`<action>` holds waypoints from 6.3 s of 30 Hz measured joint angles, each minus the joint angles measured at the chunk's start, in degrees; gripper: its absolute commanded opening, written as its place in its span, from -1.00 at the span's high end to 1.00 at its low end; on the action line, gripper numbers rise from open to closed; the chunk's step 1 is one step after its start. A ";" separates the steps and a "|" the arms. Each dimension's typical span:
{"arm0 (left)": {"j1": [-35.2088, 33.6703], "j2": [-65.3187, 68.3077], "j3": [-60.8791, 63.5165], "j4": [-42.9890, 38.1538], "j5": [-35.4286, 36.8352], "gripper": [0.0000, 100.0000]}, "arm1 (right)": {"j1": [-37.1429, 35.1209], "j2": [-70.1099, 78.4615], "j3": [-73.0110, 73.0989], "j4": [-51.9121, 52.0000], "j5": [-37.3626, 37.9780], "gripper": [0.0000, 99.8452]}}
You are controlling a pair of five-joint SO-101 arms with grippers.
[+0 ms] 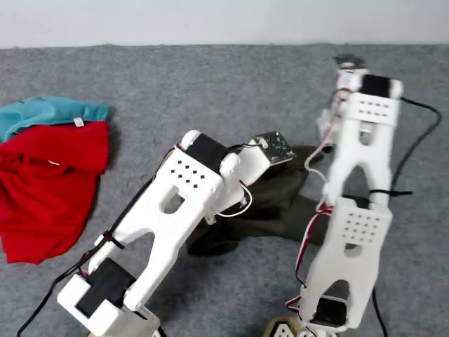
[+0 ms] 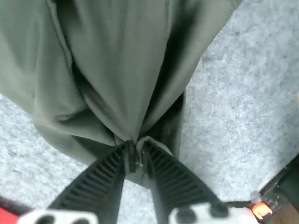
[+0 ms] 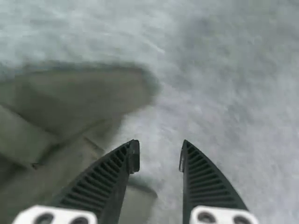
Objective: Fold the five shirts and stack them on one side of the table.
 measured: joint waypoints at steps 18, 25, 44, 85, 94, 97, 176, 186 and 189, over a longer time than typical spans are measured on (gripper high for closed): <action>0.00 -0.09 0.00 0.00 0.00 0.97 | -2.81 13.19 0.00 -15.21 0.00 0.90; 0.00 -0.09 0.00 0.00 0.00 0.97 | -2.64 13.19 -0.26 -14.15 0.18 0.98; 0.00 -0.18 0.00 0.00 0.00 0.97 | 9.14 5.63 -21.80 2.46 2.37 0.98; -20.92 -1.05 -32.09 -3.96 -0.62 0.97 | 13.01 -35.78 -21.54 2.46 2.37 0.98; -20.92 -1.05 -50.37 0.00 -0.62 0.97 | 13.01 -55.47 -21.63 2.46 0.44 0.98; -20.48 -1.41 -54.59 0.00 -0.62 0.97 | 13.01 -61.10 -21.63 2.46 0.35 0.98; -30.51 22.51 -35.60 -40.26 -0.62 0.97 | -1.32 -29.45 10.73 -46.07 -1.76 0.98; -30.51 26.29 -35.60 -25.93 -1.58 0.97 | -0.79 -25.14 10.73 -23.65 -1.76 0.98; -30.51 26.90 -35.60 -21.71 -6.51 0.97 | 0.70 -25.14 10.73 -17.58 -1.67 0.98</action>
